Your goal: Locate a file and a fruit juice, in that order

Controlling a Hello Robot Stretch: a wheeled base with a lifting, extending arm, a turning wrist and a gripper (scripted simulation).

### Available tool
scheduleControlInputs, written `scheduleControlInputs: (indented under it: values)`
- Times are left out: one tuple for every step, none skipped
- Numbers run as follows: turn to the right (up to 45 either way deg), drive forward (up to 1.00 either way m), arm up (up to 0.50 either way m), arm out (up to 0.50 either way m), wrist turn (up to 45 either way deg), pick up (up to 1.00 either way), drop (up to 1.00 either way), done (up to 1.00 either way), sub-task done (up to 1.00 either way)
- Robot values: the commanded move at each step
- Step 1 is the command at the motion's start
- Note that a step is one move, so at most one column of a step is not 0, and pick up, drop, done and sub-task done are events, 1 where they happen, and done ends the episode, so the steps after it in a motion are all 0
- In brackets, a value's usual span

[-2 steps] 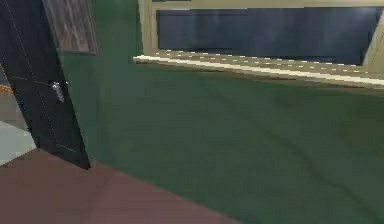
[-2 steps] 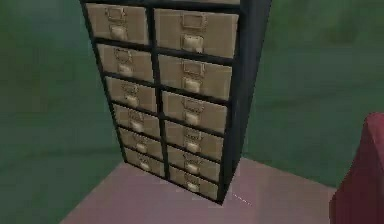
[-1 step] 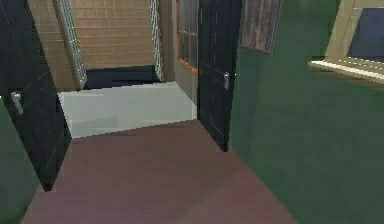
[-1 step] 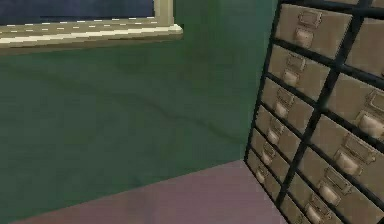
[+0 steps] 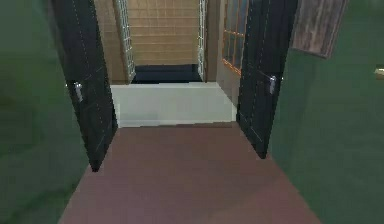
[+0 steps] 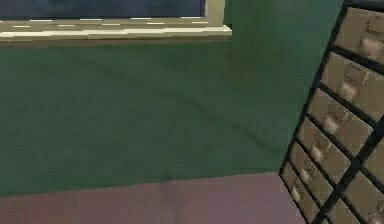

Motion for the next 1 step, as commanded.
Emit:
scheduleControlInputs:
  values:
    - [0.0, 1.0, 0.0, 0.0, 0.0, 0.0, 0.0, 0.0, 0.0]
